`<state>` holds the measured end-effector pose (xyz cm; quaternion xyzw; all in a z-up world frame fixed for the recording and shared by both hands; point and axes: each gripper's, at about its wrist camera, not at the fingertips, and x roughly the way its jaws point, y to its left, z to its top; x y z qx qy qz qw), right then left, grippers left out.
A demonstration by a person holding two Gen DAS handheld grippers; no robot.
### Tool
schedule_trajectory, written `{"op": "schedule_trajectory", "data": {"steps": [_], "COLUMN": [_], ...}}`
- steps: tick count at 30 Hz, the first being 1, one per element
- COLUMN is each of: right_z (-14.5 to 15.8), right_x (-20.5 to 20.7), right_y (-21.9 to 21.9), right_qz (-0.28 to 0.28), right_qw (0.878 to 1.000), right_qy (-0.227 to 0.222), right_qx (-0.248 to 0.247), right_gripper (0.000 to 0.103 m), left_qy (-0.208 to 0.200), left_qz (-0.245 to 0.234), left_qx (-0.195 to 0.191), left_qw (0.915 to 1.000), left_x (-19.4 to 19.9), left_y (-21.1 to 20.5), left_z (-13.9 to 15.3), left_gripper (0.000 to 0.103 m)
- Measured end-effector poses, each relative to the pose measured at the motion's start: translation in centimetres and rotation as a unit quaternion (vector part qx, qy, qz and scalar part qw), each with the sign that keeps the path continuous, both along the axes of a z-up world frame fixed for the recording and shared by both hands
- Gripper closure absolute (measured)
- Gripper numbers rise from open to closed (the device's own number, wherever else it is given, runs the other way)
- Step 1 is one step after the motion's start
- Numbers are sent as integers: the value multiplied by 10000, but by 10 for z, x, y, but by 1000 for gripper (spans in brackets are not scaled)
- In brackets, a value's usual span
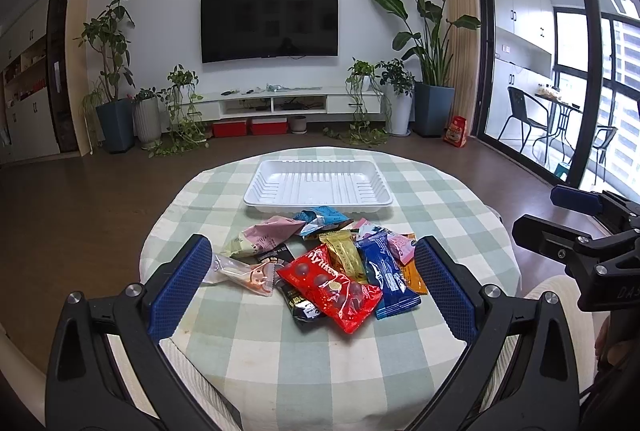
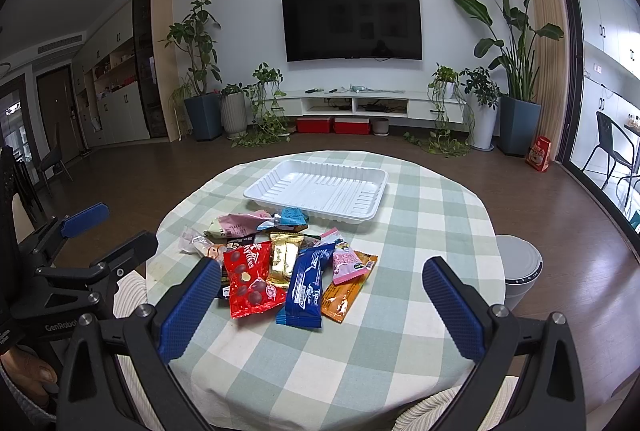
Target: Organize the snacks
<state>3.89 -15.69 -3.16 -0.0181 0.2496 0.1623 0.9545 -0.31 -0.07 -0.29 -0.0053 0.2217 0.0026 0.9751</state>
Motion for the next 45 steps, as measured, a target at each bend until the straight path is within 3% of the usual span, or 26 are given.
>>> {"op": "schedule_trajectory", "data": {"steps": [45], "right_z": [-1], "right_x": [1], "right_y": [2], "right_qz": [9], "right_qw": [10000], "right_qy": [35], "right_qx": [-9], "right_gripper": [0], "left_qy": [-1], "left_qz": [-4], "left_qx": [14], "left_qw": [10000], "left_x": [0], "left_y": [-3], "left_z": [2], "left_gripper": [0]}}
